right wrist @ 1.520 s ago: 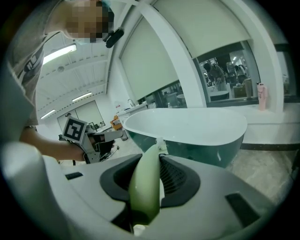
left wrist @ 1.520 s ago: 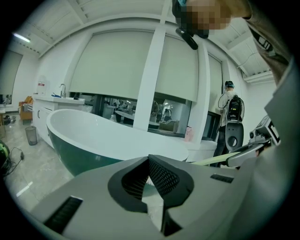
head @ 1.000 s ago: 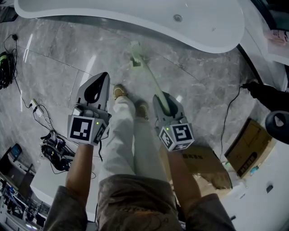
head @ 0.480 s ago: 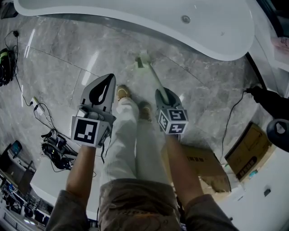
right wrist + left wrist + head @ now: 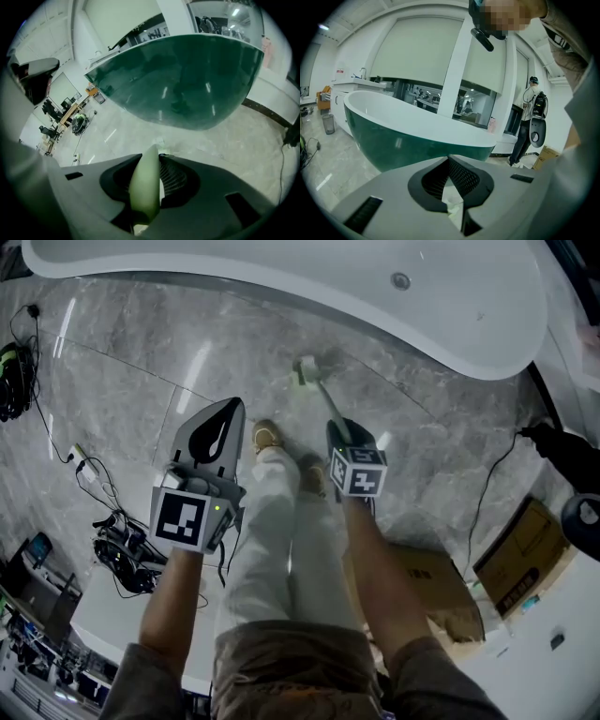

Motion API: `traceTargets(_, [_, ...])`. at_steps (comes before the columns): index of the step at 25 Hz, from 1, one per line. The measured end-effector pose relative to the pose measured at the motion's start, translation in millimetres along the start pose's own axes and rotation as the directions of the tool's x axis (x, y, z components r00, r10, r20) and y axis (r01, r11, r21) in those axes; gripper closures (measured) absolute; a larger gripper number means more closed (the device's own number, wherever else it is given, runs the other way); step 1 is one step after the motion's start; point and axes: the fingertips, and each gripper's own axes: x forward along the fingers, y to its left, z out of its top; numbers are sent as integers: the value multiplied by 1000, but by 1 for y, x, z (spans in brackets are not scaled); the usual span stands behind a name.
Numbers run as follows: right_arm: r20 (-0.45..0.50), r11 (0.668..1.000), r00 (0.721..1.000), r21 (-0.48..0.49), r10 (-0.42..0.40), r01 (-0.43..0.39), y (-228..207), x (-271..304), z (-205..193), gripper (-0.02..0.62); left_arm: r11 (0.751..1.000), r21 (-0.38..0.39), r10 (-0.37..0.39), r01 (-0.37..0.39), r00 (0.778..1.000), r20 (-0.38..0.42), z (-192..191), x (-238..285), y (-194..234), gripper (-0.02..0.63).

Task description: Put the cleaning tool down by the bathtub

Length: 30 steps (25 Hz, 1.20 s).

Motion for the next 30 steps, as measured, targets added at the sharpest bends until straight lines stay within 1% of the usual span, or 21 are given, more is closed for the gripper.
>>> traceTargets(3, [-40, 1000, 999, 18, -15, 16, -4, 16, -4, 479, 1000, 0, -10, 10, 1000, -8, -1, 3, 5, 607])
traceTargets(8, [-98, 1000, 995, 7, -25, 26, 0, 38, 2, 479, 1000, -4, -18, 18, 999, -26, -8, 5, 12, 607])
traceTargets(13, [-194, 999, 980, 0, -39, 40, 2, 56, 5, 479, 1000, -17, -18, 17, 999, -42, -14, 7, 17, 607])
traceTargets(19, [-255, 998, 966, 34, -50, 61, -2, 73, 3, 479, 999, -34, -14, 12, 998, -58, -21, 6, 25, 607])
traceTargets(24, [-281, 996, 958, 48, -57, 73, -3, 82, 0, 479, 999, -41, 7, -9, 998, -60, -19, 4, 36, 607])
traceTargets(30, [-290, 994, 955, 58, -68, 88, -6, 86, -1, 474, 999, -42, 0, -3, 998, -55, -18, 10, 37, 607])
